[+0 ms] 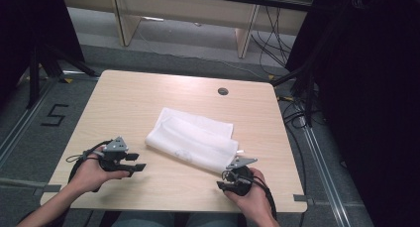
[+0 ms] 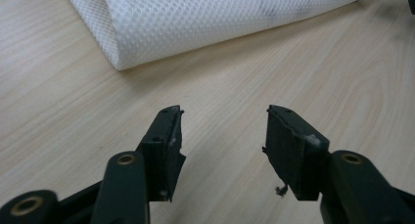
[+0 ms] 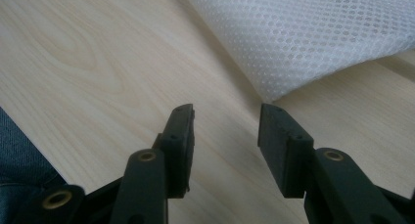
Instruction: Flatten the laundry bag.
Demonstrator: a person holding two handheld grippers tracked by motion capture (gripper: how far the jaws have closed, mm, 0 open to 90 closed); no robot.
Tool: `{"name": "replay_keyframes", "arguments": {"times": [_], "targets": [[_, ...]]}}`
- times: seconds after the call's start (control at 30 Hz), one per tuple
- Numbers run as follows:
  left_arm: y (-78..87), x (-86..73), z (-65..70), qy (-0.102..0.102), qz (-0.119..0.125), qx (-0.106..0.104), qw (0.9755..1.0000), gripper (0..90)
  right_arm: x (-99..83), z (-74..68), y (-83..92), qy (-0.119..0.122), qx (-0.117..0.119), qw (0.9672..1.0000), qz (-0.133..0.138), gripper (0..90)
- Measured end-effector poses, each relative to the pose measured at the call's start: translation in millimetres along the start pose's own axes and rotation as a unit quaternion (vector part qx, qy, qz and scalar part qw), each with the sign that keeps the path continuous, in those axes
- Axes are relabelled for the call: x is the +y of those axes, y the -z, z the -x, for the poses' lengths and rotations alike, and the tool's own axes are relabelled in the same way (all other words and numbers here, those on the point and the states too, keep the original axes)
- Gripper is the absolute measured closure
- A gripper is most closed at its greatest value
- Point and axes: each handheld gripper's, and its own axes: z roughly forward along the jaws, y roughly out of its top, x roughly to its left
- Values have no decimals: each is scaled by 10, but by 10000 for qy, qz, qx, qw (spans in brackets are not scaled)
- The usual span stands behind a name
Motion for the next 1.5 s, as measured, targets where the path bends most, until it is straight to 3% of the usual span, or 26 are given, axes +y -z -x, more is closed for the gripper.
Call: {"name": "replay_keyframes", "arguments": {"times": [0.13,0.17,0.3,0.37,0.4,0.47,0.53,0.63,0.67,0.7,0.77,0.8,0.83,0.9,0.93,1.0,1.03,1.13,1.23,1.27,1.3,1.5], "targets": [[-4,0,-2,83,24,-35,10000,495,5,2,8,-78,45,9999,45,571],[-8,-6,5,189,18,-43,9998,495,8,7,11,-87,28,9999,70,571],[4,6,-5,137,11,12,9999,500,11,31,23,-217,8,9996,192,578],[-8,16,4,160,83,-13,9998,515,-10,71,50,-246,-52,9997,36,598],[-25,9,16,188,29,-103,9998,515,-9,66,44,-339,-75,9993,118,602],[-26,5,16,168,28,-80,9998,518,-3,80,64,-268,-96,9995,107,610],[-14,8,6,109,42,-65,9999,524,11,79,94,-254,-208,9994,58,656],[-11,9,5,157,58,-56,9998,532,9,73,110,-416,-292,9987,-40,757],[-11,12,12,220,54,-26,9997,533,5,83,114,-355,-313,9988,-89,779],[-17,25,-6,177,124,-52,9998,534,5,87,127,-363,-284,9987,-201,807],[-32,66,-43,322,274,12,9991,536,13,94,129,-529,-304,9979,-197,867],[-32,66,-43,322,274,12,9991,536,13,94,129,-529,-304,9979,-197,867],[-62,105,-70,469,424,86,9980,535,34,123,130,-516,-276,9981,-208,879],[-75,133,-103,472,440,126,9978,535,46,131,130,-540,-242,9979,-254,882],[-88,146,-108,527,479,221,9972,528,64,155,111,-473,-280,9982,-225,881],[-118,178,-152,445,532,337,9970,505,97,173,88,-541,-311,9976,-296,880],[-147,205,-183,524,610,437,9958,489,123,209,66,-535,-360,9974,-318,883],[-199,262,-217,598,684,460,9948,463,153,246,35,-499,-409,9975,-292,883],[-249,301,-227,512,675,461,9953,439,164,238,14,-589,-419,9967,-380,885],[-263,317,-237,436,600,459,9962,439,164,238,14,-589,-419,9967,-380,885],[-297,332,-230,466,666,473,9956,426,162,260,-6,-502,-419,9970,-425,887],[-405,417,-319,558,750,273,9952,395,202,292,-55,-663,-439,9949,-615,885]]}}
